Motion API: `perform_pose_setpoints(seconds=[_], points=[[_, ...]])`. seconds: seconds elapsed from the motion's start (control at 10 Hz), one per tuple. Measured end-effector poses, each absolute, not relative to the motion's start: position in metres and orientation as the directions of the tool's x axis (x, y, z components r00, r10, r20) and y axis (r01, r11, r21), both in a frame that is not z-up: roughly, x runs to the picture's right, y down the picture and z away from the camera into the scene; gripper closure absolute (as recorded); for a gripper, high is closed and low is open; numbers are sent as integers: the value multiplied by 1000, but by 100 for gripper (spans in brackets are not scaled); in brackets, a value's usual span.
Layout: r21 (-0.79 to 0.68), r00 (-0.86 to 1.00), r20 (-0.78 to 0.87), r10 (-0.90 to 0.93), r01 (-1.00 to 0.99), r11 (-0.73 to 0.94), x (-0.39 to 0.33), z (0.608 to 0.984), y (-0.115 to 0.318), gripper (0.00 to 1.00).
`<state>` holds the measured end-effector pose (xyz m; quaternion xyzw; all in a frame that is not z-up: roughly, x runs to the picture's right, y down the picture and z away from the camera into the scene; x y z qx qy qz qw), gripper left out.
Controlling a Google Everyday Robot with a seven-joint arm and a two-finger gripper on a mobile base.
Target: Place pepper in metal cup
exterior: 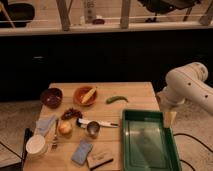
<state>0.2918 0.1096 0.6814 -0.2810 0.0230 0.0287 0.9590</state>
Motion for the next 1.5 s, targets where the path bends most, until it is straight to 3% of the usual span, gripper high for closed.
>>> perform_pose_setpoints(seconds=[0.7,0.9,1.5], points=[[-537,997,-60,42,-68,841,292,682,110,10],[-538,998,-57,29,-55,841,281,695,106,20],[-532,999,-33,11,-27,846,245,732,97,20]])
